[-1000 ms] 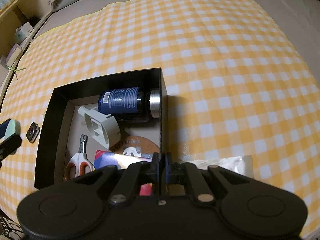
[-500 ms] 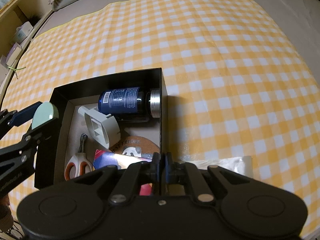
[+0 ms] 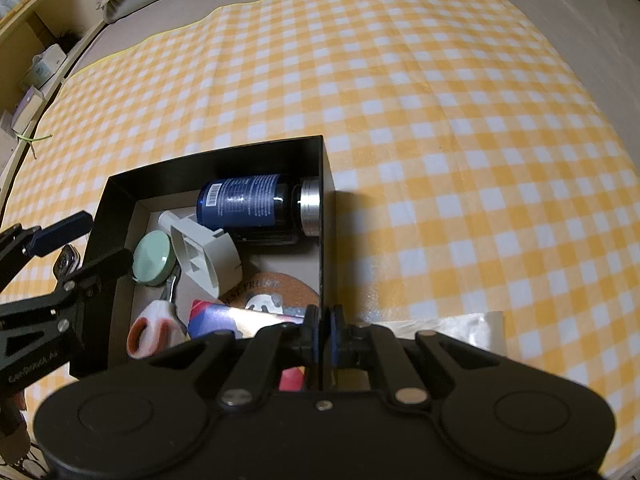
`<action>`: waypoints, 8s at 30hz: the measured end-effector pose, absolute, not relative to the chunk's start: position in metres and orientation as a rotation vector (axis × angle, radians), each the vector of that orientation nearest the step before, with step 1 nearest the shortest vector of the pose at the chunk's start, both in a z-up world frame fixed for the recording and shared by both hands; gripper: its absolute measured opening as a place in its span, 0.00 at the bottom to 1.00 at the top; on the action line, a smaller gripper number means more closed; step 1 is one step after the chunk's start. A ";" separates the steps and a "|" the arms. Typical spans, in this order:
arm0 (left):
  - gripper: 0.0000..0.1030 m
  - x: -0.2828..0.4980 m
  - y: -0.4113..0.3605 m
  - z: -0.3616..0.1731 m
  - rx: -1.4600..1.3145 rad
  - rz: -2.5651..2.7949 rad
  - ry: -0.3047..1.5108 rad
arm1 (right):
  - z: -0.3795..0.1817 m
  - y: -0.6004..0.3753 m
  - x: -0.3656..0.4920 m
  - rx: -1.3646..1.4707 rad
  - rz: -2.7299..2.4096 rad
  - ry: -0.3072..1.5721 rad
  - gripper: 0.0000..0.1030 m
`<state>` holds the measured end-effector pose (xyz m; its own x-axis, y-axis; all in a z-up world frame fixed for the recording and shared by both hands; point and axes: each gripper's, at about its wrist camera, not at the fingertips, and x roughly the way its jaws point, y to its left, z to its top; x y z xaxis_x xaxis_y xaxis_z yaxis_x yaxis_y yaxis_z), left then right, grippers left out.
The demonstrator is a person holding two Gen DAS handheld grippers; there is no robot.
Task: Organize rigid objects
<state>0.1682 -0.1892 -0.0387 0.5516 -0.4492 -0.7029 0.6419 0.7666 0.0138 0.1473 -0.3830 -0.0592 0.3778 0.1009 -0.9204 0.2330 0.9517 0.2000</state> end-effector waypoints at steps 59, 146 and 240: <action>0.40 0.208 -0.060 -0.086 0.316 -0.412 0.857 | -0.065 -0.387 0.146 0.375 -0.071 1.207 0.09; 0.97 0.162 -0.103 -0.026 0.285 -0.536 0.647 | -0.060 -0.387 0.141 0.347 -0.073 1.191 0.07; 0.90 0.124 -0.150 0.012 0.160 -0.657 0.713 | -0.017 -0.382 0.117 0.338 -0.022 1.048 0.20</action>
<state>0.1237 -0.1496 0.0117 0.5667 -0.5036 -0.6521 0.6087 0.7893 -0.0806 0.1170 -0.3821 -0.0174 0.5036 0.1422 -0.8521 0.1778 0.9482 0.2632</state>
